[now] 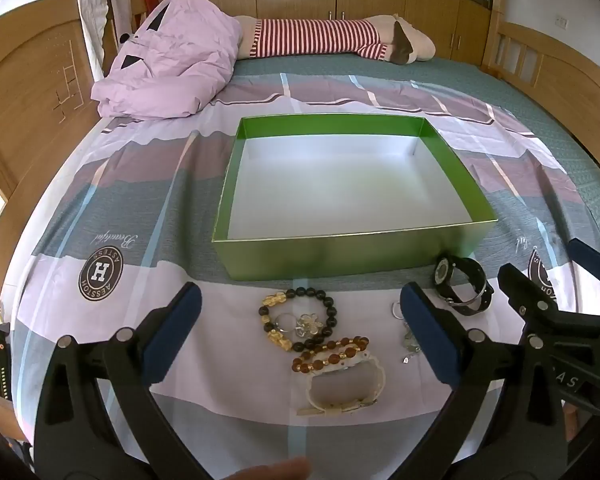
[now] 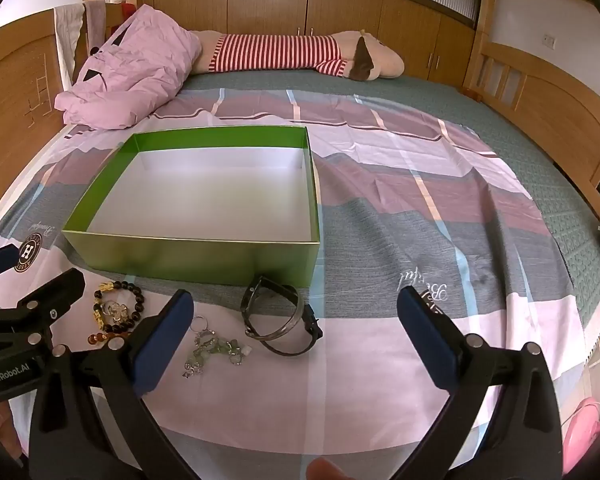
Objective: Organize jewelry
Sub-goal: 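Reach both tools toward the jewelry pile in front of the green box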
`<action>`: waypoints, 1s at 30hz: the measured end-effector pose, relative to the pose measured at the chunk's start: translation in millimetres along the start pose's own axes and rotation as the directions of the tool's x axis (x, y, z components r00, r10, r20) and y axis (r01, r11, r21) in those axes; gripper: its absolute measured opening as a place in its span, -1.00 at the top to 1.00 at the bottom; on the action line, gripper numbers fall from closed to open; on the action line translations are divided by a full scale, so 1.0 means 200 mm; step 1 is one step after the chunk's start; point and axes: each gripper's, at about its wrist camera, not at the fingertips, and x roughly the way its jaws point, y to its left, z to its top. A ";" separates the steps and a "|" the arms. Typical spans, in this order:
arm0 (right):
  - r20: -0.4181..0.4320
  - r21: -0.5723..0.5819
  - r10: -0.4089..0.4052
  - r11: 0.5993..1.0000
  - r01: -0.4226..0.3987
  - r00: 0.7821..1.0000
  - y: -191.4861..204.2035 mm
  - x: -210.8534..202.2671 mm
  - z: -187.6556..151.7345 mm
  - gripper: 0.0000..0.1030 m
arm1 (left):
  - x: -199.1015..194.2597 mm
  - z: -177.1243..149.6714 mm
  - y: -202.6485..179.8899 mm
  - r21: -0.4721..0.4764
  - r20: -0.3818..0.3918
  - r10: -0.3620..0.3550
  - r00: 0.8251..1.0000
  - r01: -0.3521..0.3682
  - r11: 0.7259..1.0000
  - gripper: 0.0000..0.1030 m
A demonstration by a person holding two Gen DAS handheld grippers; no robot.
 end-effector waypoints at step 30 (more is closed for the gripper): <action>0.000 -0.002 -0.003 1.000 0.003 1.000 0.00 0.00 0.00 -0.97 | 0.00 0.00 0.00 0.002 -0.002 0.003 1.000 -0.003 1.000 -0.95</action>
